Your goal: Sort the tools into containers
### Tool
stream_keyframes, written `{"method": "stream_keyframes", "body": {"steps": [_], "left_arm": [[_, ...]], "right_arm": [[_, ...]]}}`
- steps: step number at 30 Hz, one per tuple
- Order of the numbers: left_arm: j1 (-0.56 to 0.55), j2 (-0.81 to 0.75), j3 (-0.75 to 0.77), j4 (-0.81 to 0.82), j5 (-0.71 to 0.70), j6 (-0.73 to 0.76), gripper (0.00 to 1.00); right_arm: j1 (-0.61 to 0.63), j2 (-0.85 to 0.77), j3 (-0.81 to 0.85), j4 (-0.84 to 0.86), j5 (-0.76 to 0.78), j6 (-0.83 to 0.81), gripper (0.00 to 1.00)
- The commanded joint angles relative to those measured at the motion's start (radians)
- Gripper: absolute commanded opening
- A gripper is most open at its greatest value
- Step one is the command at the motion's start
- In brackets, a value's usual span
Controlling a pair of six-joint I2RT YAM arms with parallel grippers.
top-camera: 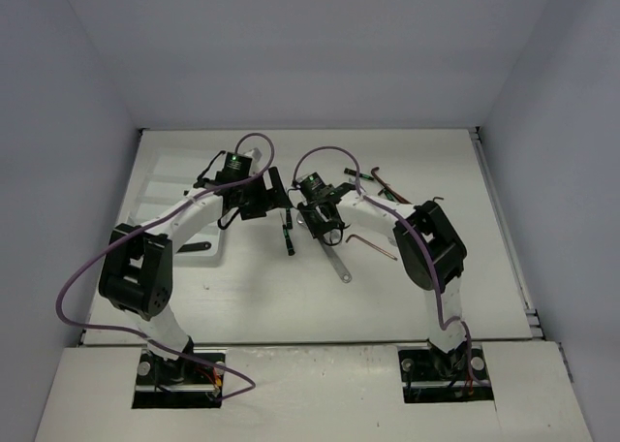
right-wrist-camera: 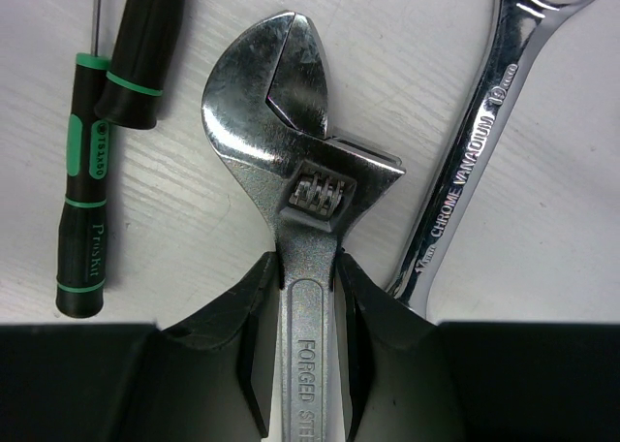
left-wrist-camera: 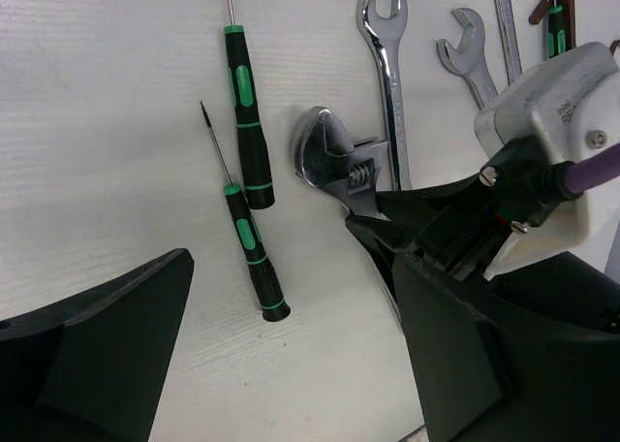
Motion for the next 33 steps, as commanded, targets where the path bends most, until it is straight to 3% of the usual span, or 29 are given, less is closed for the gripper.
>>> {"method": "stream_keyframes", "body": {"steps": [1,33], "left_arm": [[-0.004,-0.017,0.049,0.065,0.028,-0.020,0.82],[-0.004,0.109,0.015,0.340,0.212,-0.102,0.81]], "right_arm": [[0.002,-0.129,0.018,0.075,-0.014,-0.012,0.00],[0.002,-0.232,-0.042,0.176,-0.131,-0.033,0.00]]}}
